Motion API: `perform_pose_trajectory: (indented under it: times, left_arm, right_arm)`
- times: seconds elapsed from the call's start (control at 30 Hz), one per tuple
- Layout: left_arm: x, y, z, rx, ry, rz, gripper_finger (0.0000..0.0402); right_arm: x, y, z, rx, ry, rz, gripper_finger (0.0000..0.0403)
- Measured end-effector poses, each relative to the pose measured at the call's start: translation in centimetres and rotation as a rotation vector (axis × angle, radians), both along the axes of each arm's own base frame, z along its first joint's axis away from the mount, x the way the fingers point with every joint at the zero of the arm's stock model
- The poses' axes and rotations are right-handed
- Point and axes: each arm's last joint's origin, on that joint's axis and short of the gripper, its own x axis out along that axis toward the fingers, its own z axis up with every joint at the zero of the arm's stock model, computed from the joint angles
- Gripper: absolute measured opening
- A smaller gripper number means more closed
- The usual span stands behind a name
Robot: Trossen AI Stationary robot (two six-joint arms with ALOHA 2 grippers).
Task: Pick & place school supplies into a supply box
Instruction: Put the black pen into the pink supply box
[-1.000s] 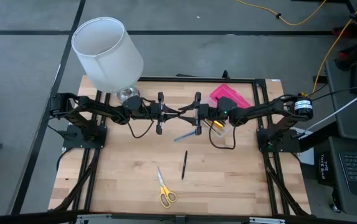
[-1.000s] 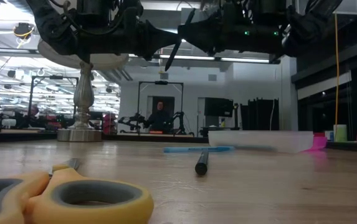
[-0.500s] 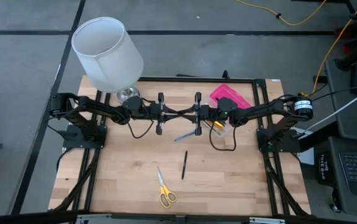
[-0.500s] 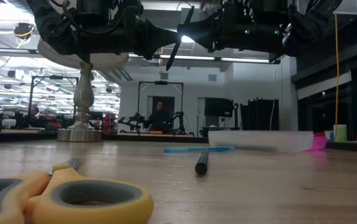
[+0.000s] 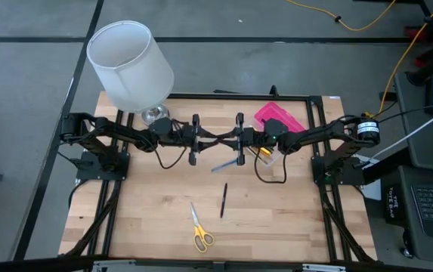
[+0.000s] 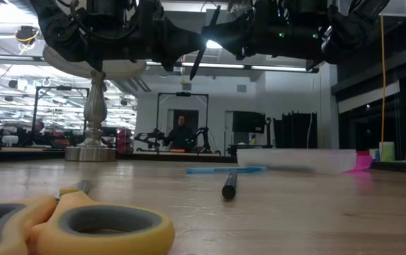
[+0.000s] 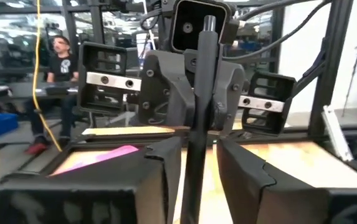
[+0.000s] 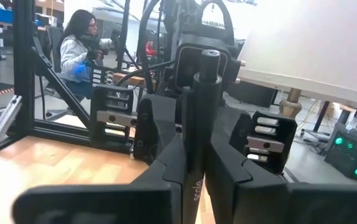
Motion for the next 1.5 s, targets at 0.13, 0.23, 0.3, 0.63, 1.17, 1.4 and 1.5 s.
perform_pose_trajectory:
  times: [0.13,0.23,0.3,0.63,1.17,1.4,1.5]
  left_arm:
    - [-0.2,-0.1,0.4,-0.042,0.001,-0.023,0.0113]
    - [-0.7,-0.3,0.7,-0.039,0.044,-0.046,0.0121]
    - [-1.2,-0.4,1.1,-0.027,0.077,-0.060,0.0122]
    - [-2.9,-0.7,2.8,0.020,0.108,-0.058,0.0118]
    - [-2.9,-0.7,2.8,0.017,0.111,-0.057,0.0118]
    - [-2.9,-0.7,2.7,0.015,0.118,-0.056,0.0118]
    - [-2.9,-0.7,2.6,0.013,0.130,-0.055,0.0116]
  right_arm:
    - [0.0,0.0,0.0,0.023,0.008,0.003,0.0038]
    - [-0.1,0.0,0.0,0.025,0.023,0.002,0.0038]
    - [-0.2,0.0,0.1,0.026,0.029,0.002,0.0038]
    - [-2.0,-0.1,1.7,0.055,0.156,-0.134,0.0038]
    - [-7.1,-0.6,4.0,0.246,0.342,-0.552,0.0038]
    - [-8.2,-1.1,5.2,0.338,0.453,-0.608,0.0038]
    - [-8.2,-1.5,6.5,0.394,0.532,-0.645,0.0038]
